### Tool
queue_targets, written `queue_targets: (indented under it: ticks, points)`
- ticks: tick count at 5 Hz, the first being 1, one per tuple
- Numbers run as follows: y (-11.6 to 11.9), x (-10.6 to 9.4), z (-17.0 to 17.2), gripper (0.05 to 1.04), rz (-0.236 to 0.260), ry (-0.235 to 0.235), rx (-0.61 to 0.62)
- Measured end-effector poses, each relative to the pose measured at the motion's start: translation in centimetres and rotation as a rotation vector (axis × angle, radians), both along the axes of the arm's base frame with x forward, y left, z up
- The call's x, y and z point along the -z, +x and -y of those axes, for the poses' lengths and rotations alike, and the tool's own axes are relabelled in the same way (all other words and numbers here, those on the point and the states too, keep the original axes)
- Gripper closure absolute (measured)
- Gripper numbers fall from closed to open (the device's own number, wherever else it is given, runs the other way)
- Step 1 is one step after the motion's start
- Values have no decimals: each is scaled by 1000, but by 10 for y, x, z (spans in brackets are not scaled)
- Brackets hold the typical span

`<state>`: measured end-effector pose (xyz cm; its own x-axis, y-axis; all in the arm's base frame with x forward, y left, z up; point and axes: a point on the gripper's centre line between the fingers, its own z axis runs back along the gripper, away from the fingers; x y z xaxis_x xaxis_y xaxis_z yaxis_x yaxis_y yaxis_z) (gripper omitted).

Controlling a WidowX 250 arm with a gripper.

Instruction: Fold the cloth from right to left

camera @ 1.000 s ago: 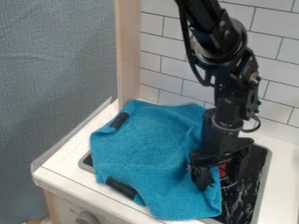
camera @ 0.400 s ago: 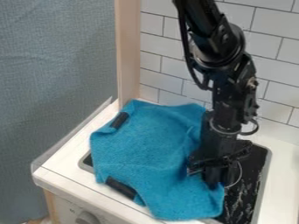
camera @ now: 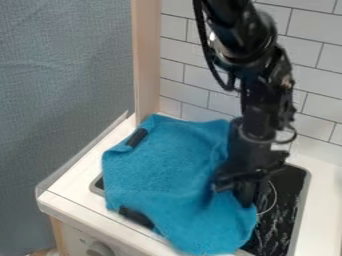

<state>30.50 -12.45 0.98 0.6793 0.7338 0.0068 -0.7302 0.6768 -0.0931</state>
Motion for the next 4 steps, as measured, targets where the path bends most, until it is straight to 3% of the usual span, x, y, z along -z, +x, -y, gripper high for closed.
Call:
queue_targets:
  ticks: [2,3,4]
  points:
    - [3,-33,-12,1020,54,-30,-25]
    - [4,-46,-29,1020,53,-29,-47]
    - [1,-50,-60,1020,5,4,-67]
